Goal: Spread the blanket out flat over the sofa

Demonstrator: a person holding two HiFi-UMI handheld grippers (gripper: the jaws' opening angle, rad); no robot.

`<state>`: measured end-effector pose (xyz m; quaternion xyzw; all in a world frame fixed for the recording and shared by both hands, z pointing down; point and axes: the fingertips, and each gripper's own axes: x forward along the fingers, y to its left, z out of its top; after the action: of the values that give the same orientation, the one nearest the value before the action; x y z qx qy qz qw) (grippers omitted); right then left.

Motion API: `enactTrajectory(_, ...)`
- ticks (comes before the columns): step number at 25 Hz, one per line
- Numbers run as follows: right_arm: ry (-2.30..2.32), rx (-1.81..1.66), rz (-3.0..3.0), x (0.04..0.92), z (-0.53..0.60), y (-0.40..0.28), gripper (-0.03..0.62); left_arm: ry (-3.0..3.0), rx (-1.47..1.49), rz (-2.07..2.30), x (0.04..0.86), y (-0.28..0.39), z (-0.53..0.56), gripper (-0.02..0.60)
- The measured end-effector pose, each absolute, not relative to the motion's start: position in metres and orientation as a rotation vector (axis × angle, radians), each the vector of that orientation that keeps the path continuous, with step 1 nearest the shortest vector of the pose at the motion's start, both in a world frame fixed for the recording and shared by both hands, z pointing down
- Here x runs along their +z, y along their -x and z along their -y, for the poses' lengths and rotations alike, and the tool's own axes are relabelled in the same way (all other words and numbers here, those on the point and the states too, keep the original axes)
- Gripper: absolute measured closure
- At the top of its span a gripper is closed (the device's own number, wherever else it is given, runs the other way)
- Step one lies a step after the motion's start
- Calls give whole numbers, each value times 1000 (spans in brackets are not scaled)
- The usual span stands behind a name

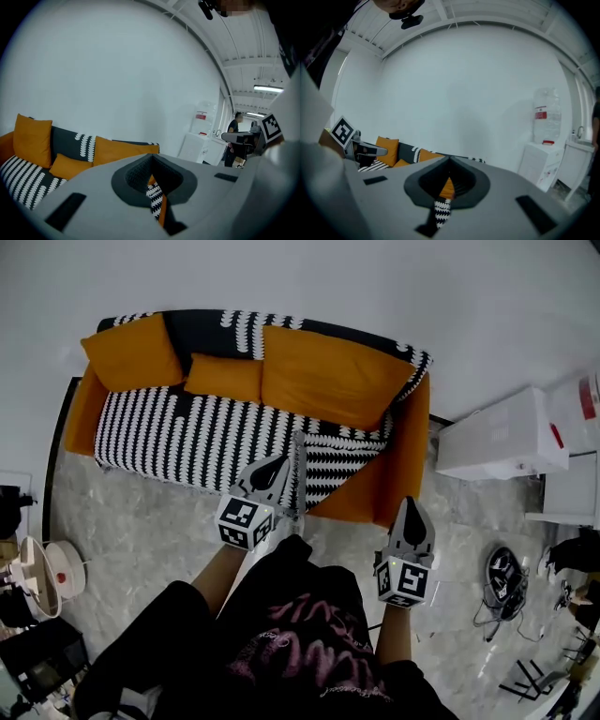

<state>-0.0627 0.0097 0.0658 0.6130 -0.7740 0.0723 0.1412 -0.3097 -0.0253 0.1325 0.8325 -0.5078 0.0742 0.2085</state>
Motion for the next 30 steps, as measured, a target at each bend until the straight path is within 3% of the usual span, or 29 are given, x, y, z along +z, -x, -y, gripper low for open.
enactTrajectory(30, -1744, 285, 2289, 87, 51, 26, 574, -2318, 302, 1450, 141, 272, 76, 571)
